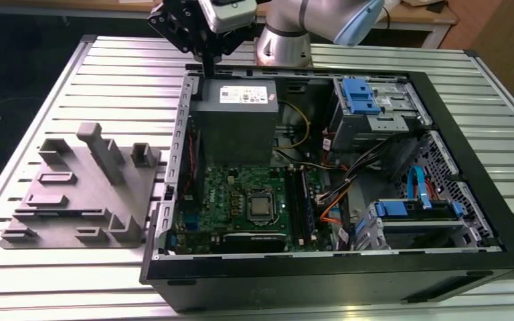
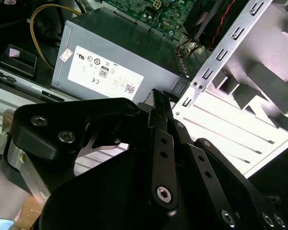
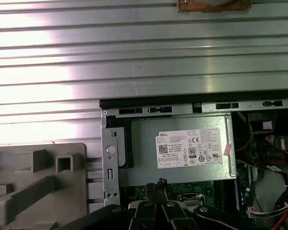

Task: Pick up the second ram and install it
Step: 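Reach for the second ram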

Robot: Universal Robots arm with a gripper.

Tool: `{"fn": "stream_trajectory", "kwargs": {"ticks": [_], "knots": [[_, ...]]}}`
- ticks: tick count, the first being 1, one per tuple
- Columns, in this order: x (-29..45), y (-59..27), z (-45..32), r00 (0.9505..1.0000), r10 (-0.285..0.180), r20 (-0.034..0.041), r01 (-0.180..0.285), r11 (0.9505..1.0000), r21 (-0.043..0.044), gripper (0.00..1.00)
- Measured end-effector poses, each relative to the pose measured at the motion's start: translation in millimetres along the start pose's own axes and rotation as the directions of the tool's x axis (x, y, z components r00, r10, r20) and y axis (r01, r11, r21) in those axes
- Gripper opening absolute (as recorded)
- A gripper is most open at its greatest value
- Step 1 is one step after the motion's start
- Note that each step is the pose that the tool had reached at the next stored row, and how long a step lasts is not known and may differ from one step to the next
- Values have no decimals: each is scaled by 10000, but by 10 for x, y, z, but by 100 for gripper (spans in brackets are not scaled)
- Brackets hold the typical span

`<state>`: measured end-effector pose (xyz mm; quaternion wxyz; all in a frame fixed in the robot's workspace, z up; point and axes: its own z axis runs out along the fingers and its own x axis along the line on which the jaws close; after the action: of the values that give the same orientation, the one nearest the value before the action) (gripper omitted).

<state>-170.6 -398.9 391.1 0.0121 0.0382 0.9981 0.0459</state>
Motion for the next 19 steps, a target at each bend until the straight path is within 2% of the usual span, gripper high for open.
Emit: {"fn": "stream_trajectory", "kwargs": {"ticks": [3,19], "knots": [[31,-3,0,10000,0,0,0,10000,0,7],[298,-24,7,10000,-1,0,1,10000,1,7]]}}
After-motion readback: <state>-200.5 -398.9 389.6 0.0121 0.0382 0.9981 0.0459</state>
